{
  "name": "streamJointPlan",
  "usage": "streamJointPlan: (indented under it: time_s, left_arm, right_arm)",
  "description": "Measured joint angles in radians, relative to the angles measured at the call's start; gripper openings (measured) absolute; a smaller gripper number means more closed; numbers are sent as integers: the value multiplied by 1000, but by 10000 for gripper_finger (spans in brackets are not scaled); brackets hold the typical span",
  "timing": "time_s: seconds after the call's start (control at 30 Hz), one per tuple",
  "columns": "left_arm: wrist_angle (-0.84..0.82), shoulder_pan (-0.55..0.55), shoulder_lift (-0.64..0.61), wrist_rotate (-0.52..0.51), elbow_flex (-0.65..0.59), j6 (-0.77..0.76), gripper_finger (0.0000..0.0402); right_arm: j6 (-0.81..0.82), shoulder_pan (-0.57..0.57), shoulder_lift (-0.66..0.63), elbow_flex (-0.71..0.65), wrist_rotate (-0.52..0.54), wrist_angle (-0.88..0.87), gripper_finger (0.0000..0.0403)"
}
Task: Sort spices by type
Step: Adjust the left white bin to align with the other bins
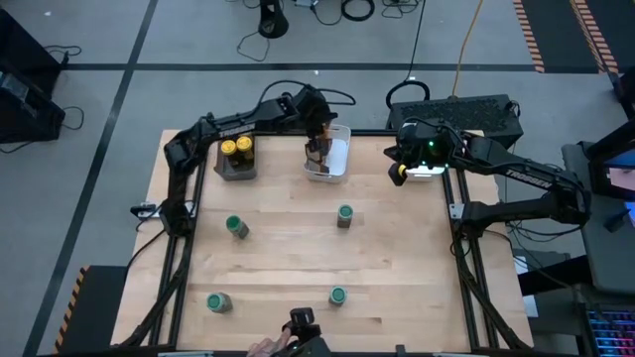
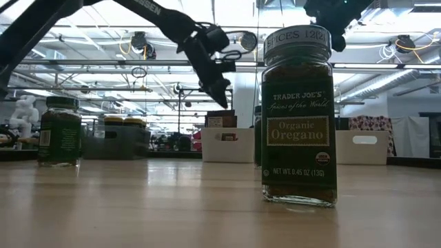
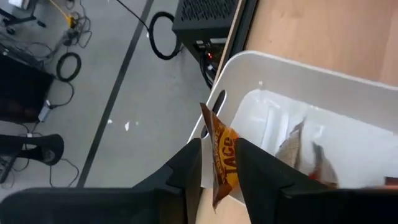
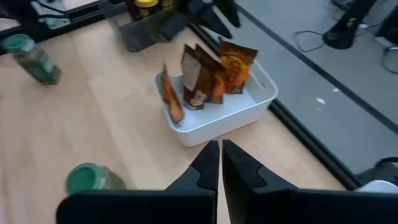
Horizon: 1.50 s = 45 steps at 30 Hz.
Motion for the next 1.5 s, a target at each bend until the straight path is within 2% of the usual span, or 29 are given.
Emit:
streamJointPlan:
  time_s: [0.23, 0.37, 0.5, 0.57, 0.8, 1.03, 1.3, 1.5]
  left_arm:
    - [4, 3, -74, 1, 0, -2, 105]
    - [-16, 9, -122, 15, 0, -59, 105]
    - [-45, 20, -194, 218, 0, -81, 105]
    - [-58, 18, -237, 264, 0, -90, 105]
    - [-154, 9, -401, 262, 0, -133, 105]
    - [-188, -32, -527, 253, -8, -169, 105]
    - [-96, -86, -644, 187, -227, -212, 105]
    - [57, -105, -751, 157, -395, -241, 105]
  right_arm:
    - [-10, -2, 35, 0, 15, 38, 0]
    - [-6, -3, 95, 1, 11, 88, 0]
    - [-10, -29, 175, 1, 9, 101, 0]
    - [11, -61, 215, 1, 8, 109, 0]
    - [48, -214, 333, 1, 2, 194, 0]
    - [73, -308, 528, -1, -140, 271, 0]
    - [90, -316, 654, 0, -175, 372, 0]
    - [91, -316, 709, 0, -175, 450, 0]
